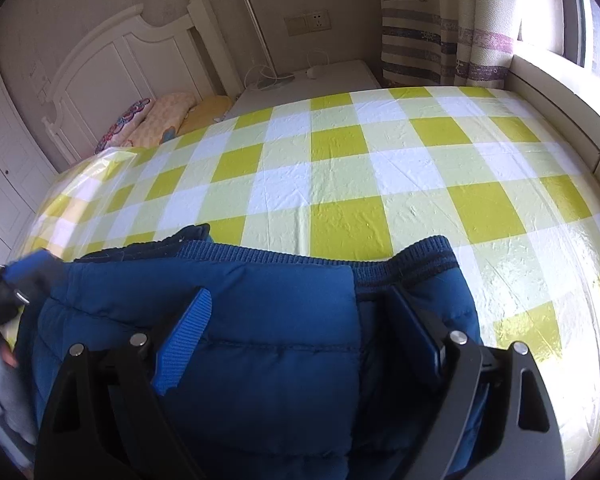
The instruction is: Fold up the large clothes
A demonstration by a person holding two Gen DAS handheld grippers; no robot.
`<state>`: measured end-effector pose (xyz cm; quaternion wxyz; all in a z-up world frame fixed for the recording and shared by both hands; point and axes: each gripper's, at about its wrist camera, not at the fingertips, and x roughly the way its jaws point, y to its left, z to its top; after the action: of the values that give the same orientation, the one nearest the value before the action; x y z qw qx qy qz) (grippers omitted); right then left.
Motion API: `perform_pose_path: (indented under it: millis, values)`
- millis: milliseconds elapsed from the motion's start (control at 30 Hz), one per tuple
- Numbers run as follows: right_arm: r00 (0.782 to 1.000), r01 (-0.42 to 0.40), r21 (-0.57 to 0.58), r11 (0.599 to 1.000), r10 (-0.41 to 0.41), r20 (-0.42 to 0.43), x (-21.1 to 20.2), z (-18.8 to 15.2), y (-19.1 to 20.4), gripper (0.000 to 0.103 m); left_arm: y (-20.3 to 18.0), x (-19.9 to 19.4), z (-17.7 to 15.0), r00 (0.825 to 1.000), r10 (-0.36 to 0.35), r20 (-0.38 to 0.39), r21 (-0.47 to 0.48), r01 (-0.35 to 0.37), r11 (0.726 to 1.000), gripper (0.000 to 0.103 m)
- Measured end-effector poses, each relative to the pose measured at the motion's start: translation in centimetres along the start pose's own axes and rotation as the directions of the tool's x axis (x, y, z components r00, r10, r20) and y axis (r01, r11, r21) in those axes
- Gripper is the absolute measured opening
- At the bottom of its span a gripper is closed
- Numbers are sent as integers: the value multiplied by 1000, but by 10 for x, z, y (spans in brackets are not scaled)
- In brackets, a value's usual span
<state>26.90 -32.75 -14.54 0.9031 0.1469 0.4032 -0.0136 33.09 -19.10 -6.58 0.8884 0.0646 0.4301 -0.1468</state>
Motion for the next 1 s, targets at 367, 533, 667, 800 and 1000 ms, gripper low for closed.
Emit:
perform_pose_path:
  millis: [367, 533, 667, 800, 1000]
  values:
    - [1000, -12, 5, 1000, 12, 1, 0, -1, 1, 88, 20, 25, -15, 994, -103, -32, -53, 101, 994, 98]
    - [1000, -23, 12, 1000, 23, 1, -1, -1, -1, 88, 76, -2, -17, 1000, 8, 2, -74, -8, 997, 97]
    - [1000, -23, 8, 1000, 23, 0, -1, -1, -2, 88, 153, 14, -39, 995, -94, -24, -291, 83, 953, 99]
    - [1000, -7, -1, 1000, 7, -1, 0, -1, -1, 88, 135, 18, -35, 999, 6, -35, -216, -13, 976, 99]
    - [1000, -13, 6, 1000, 13, 0, 0, -1, -1, 88, 148, 16, -36, 999, -45, -1, -279, 43, 959, 99]
